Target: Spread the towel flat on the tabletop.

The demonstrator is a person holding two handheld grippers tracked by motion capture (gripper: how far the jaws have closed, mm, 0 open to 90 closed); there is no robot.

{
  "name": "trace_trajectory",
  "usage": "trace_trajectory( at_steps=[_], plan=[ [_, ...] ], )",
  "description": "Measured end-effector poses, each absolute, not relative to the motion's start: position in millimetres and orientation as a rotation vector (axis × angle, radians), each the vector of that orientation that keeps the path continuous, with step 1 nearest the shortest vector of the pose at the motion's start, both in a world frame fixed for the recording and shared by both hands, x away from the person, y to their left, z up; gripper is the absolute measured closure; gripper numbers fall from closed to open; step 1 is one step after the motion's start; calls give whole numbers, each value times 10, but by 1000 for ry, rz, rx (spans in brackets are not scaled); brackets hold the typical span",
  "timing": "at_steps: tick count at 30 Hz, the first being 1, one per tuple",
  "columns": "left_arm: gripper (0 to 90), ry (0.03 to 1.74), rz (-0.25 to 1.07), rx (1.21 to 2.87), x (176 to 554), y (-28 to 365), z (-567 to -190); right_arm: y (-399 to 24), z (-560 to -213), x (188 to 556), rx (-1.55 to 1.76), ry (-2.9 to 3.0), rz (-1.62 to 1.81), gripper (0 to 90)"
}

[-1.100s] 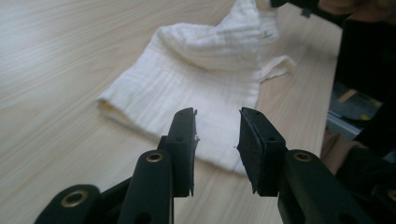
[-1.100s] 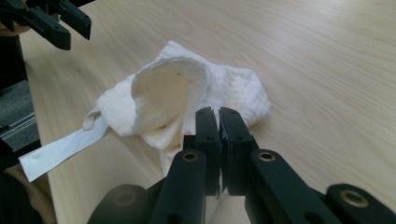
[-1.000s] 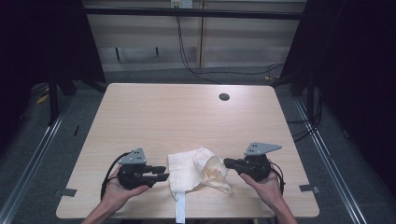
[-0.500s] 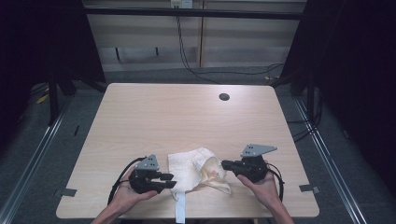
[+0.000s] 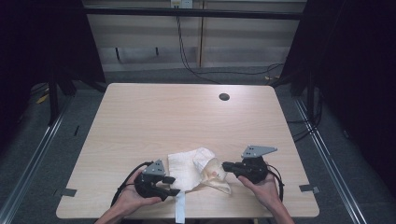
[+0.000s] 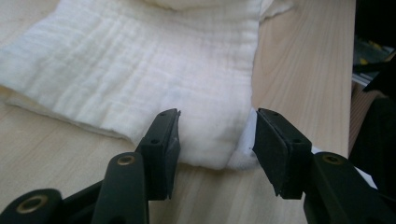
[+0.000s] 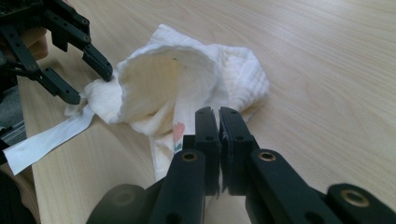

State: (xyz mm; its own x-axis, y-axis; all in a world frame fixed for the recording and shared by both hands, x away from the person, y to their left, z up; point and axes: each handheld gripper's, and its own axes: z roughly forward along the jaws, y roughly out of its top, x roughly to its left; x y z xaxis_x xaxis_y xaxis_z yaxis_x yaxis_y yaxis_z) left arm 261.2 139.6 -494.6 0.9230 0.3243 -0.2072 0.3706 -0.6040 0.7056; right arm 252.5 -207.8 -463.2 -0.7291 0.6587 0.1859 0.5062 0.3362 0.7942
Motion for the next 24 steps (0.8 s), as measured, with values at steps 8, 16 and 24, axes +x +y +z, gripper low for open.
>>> trace_trajectory(
  at_steps=[8, 16, 24],
  plan=[
    [483, 436, -25, 2266, 2555, 1423, -4986, -2103, -4638, 2524, 1087, 2419, 1351, 869],
    [690, 458, 73, 2276, 2534, 1417, -4982, -2120, -4629, 2515, 1091, 2410, 1355, 866],
    [792, 520, -60, 2247, 2674, 1455, -4964, -2119, -4634, 2524, 1090, 2409, 1347, 865]
  ],
)
